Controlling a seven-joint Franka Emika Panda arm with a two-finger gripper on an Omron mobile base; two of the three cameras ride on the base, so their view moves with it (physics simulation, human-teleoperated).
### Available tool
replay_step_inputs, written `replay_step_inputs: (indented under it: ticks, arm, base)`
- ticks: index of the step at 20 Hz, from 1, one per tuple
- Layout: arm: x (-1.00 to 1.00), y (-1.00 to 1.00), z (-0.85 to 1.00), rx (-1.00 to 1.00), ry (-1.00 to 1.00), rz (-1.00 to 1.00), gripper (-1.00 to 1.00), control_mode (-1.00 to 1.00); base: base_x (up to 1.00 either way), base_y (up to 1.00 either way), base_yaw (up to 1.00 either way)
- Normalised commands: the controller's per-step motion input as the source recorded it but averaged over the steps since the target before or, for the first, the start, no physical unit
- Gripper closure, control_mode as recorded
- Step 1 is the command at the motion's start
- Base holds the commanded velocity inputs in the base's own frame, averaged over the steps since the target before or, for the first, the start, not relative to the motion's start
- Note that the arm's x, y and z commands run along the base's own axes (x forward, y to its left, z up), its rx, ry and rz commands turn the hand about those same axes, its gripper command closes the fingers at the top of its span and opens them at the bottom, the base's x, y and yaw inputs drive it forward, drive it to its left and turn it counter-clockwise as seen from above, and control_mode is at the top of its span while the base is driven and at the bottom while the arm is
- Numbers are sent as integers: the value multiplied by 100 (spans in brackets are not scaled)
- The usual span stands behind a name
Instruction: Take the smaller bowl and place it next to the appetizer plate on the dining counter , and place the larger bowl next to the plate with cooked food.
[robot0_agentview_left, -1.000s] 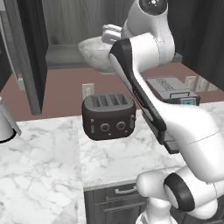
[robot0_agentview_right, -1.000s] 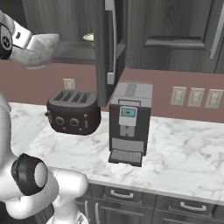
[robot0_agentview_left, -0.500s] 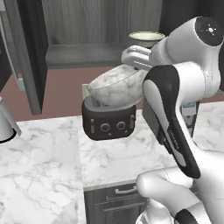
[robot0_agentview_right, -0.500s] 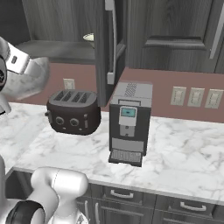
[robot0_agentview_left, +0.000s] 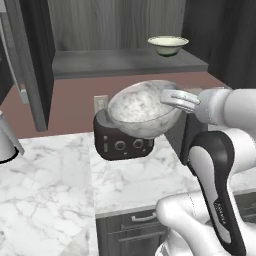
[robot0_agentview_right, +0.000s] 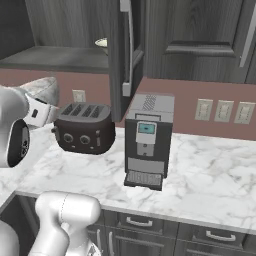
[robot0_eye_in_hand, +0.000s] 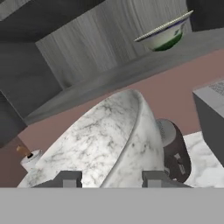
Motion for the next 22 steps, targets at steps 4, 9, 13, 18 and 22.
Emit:
replay_step_inputs:
  ticks: [4, 9, 13, 18, 22]
  arm:
    - [-66, -14, 0, 1, -1, 4, 100, -100]
    - [-78, -26, 0, 0, 0, 2, 100, -100]
    - [-38, -13, 1, 0, 6, 0, 100, 100]
    - [0, 0, 0, 0, 0, 0, 100, 100]
    - [0, 0, 0, 0, 0, 0, 100, 100]
  base:
    - [0, 0, 0]
    - [0, 0, 0]
    - [-10, -4, 0]
    - [-20, -27, 0]
    - [-13, -31, 0]
